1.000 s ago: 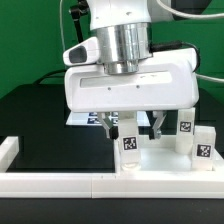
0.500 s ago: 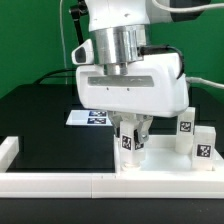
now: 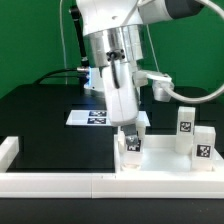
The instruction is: Assemble square table
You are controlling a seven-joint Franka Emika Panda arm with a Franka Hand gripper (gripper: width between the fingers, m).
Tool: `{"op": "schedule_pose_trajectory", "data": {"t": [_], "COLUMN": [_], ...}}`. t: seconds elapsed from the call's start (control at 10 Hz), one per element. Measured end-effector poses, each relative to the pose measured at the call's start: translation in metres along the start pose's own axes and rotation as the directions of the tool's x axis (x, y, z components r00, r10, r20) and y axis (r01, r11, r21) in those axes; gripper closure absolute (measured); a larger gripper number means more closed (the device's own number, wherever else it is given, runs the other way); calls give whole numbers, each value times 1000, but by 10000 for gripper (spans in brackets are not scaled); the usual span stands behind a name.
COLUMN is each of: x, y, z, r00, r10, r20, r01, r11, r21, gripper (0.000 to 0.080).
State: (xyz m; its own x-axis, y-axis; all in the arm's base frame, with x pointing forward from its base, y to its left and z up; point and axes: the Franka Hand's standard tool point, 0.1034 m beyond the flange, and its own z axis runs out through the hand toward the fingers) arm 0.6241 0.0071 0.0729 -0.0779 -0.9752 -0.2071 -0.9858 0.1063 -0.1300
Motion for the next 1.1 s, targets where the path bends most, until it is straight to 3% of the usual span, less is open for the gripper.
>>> {"op": "schedule_pose_trajectory", "data": {"t": [0.2, 0.3, 0.4, 0.5, 0.8, 0.9, 1.0, 1.1], "x": [0, 0, -2, -3, -1, -1, 0, 0], "y": [0, -2, -1, -1, 0, -2, -2, -2], "z": [1, 1, 2, 2, 2, 1, 0, 1], "r00": [1000, 960, 895, 883, 753, 485, 321, 381], "r10": [-26, -280, -445, -469, -657, -874, -947, -924], "r20": [0, -24, -22, -28, -27, -32, -19, -23], "r01": [26, 280, 445, 470, 657, 872, 943, 921], "r11": [1000, 960, 896, 883, 754, 486, 322, 382], "r21": [-1, 1, -6, -2, -10, -60, -81, -76], "gripper": [502, 296, 296, 174, 151, 150, 150, 150]}}
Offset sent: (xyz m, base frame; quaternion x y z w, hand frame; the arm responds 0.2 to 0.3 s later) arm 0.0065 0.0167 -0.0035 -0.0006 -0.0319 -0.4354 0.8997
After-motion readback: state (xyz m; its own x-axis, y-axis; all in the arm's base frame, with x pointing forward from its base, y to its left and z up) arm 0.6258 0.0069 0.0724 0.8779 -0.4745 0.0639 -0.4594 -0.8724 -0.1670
